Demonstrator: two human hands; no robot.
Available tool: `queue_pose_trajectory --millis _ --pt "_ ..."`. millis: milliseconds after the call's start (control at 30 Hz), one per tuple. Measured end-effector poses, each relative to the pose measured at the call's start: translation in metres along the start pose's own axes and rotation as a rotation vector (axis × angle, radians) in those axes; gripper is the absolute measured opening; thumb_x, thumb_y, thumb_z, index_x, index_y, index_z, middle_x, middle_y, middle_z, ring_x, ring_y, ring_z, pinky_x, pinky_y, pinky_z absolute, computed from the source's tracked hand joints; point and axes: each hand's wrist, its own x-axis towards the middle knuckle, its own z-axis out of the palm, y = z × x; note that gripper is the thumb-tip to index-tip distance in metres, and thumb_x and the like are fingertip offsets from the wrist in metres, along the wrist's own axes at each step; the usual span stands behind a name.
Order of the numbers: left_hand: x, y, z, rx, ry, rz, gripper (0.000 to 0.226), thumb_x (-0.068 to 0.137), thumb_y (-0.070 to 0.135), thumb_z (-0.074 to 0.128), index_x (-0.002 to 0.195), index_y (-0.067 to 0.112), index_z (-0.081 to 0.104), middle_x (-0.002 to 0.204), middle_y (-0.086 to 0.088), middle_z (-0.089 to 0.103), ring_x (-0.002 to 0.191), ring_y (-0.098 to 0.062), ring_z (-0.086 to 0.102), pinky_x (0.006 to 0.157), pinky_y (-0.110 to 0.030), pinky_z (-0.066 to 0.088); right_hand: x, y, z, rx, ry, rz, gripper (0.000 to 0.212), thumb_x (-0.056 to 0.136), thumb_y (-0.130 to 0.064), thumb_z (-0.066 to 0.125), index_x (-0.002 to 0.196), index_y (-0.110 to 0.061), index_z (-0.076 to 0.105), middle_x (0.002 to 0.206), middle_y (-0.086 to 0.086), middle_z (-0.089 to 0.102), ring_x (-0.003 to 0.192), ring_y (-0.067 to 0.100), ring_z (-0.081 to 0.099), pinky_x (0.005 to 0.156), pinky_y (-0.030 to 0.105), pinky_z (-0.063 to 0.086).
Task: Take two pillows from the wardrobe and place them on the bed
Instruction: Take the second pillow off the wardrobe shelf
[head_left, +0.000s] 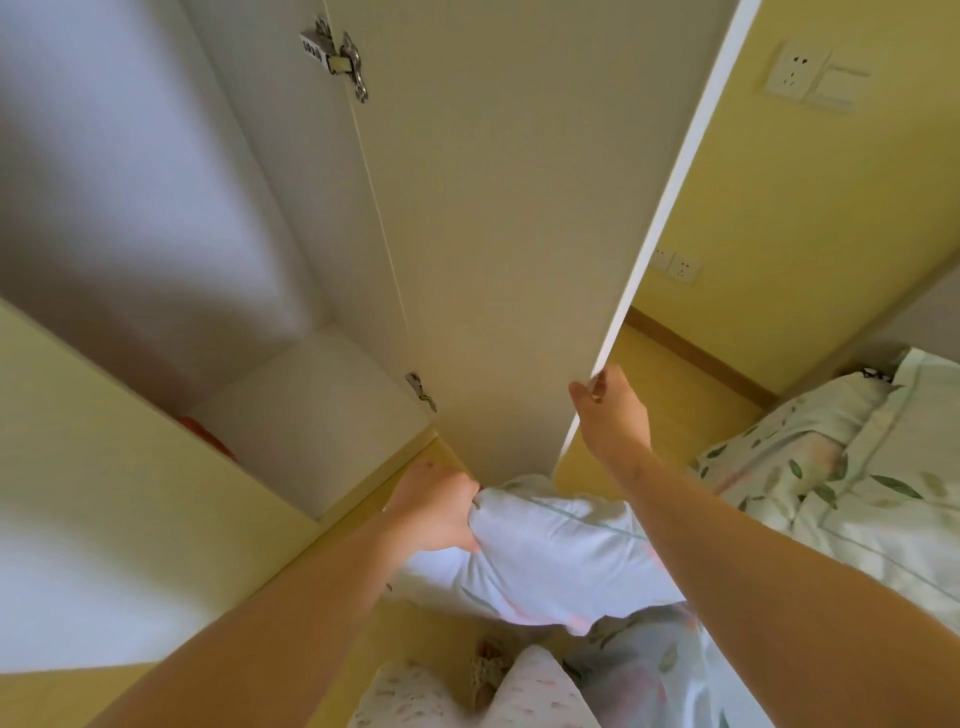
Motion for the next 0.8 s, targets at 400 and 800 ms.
queue_pose_trajectory --millis 400,800 --pt "-0.066 -0.065 0.017 -0.133 0.108 -0.284 0.034 0.064 0.040 0.073 0.084 0.015 0.063 0.074 0.002 0.060 0.090 -0.025 0.063 0.054 -0.023 0.028 -0.074 -0.032 0.061 -0.299 -0.155 -0.181 0.029 0.096 -0.034 0.043 0.104 -0.006 0.044 0.098 0.017 0.066 0.093 0.039 0.060 0.076 0.037 0.043" --pt "-0.171 -0.151 0.020 -0.122 0.192 -0.468 0.041 0.072 0.045 0.066 0.101 0.016 0.063 0.107 -0.004 0.067 0.102 -0.025 0.060 0.091 -0.033 0.037 -0.139 -0.109 0.156 -0.439 -0.325 -0.329 0.027 0.098 -0.037 0.034 0.098 -0.012 0.040 0.095 0.013 0.061 0.085 0.034 0.058 0.067 0.033 0.039"
